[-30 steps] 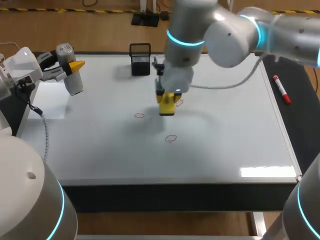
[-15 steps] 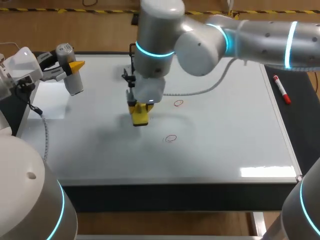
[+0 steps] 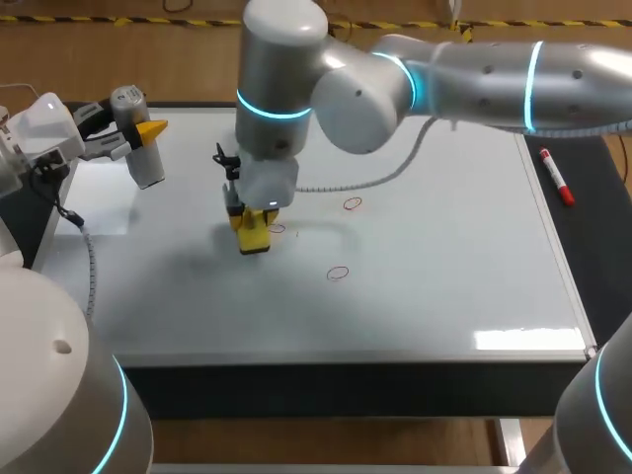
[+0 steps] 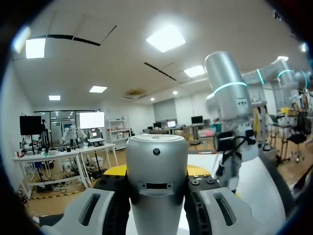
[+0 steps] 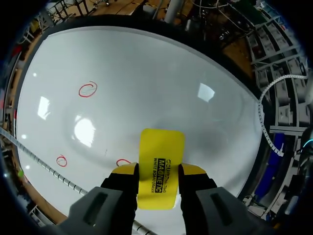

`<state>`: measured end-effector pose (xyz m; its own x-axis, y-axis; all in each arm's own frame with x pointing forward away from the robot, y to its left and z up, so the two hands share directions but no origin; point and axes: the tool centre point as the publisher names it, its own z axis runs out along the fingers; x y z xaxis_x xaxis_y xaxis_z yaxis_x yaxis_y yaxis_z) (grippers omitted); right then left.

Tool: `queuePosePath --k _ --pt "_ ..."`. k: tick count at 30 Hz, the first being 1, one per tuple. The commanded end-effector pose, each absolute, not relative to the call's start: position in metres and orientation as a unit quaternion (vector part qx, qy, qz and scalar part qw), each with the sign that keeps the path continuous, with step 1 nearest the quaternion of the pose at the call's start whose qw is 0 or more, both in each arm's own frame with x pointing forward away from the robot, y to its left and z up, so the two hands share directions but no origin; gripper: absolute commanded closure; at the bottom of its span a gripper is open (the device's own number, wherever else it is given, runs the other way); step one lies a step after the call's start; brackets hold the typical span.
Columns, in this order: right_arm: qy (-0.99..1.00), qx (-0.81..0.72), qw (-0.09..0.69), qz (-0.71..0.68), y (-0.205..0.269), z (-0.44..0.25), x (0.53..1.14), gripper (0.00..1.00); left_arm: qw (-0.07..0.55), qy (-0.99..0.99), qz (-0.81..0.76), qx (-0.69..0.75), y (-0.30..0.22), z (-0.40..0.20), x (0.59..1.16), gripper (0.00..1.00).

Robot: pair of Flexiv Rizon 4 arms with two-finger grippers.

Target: Pick up the inspection probe, press it on each red-marked spot on the whiteboard one by one, put down the probe, pick up the eraser, and wipe off all the red marks.

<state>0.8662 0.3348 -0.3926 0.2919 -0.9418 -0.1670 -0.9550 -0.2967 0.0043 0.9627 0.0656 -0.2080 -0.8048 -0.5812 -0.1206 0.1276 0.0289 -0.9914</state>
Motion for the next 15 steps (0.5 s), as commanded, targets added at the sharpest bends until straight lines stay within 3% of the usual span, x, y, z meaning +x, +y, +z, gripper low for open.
queuePosePath --k 1,15 --pt "0.59 -0.803 0.042 0.066 0.341 -0.403 0.87 1.0 0.264 0.667 -0.676 -0.17 0.065 -0.208 0.963 1.0" --pt "0.599 -0.798 0.031 0.058 0.333 -0.415 0.878 1.0 0.264 0.667 -0.676 -0.17 0.065 -0.208 0.963 1.0"
